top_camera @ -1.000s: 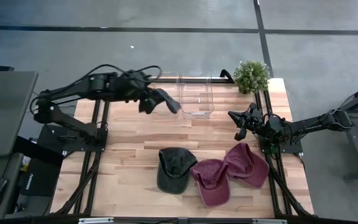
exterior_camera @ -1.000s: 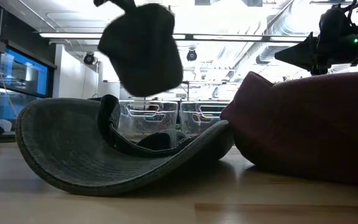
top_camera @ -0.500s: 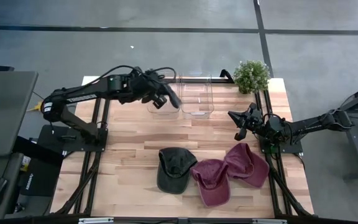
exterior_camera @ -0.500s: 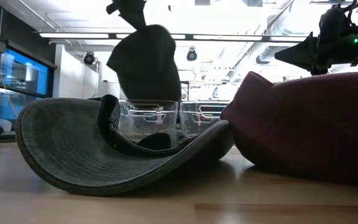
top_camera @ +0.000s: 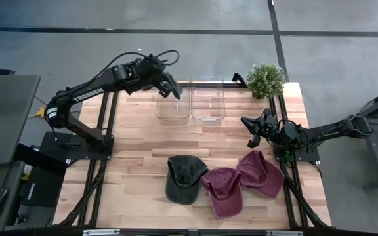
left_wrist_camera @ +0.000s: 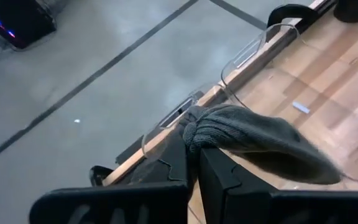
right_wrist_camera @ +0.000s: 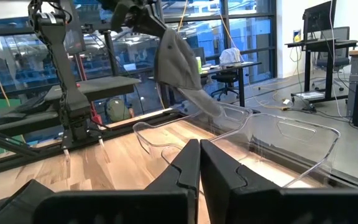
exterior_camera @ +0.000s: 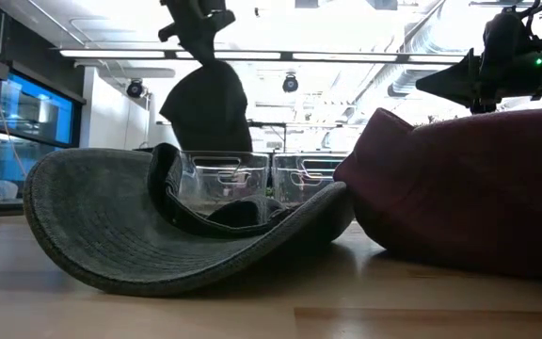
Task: Pick & Place hat
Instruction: Put the left black cap into the left transparent bin
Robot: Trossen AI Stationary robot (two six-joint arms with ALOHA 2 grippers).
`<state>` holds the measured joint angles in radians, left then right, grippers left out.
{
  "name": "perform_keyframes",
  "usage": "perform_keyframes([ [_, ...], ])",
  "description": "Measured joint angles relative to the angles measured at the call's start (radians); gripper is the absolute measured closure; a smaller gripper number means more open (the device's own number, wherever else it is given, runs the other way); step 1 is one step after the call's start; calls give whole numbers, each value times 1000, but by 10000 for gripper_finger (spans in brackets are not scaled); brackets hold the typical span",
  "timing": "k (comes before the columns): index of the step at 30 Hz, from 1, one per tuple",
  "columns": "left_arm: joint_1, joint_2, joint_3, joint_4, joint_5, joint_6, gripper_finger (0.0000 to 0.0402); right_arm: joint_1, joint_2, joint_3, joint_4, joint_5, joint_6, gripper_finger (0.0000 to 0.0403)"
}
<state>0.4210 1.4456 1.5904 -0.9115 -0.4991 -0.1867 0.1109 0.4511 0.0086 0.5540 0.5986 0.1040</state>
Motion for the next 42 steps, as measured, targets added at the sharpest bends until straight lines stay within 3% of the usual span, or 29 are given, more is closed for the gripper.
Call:
perform_keyframes([
  [10,37,77,-1,17,63,26,401,0,0,0,0,0,0,395],
  [23,38,166,-1,24,23,26,401,0,0,0,0,0,0,395],
  [35,37,165,0,-56,112,-27,401,0,0,0,0,0,0,397],
  [42,37,184,2,-87,223,-58,401,0,0,0,0,0,0,396],
])
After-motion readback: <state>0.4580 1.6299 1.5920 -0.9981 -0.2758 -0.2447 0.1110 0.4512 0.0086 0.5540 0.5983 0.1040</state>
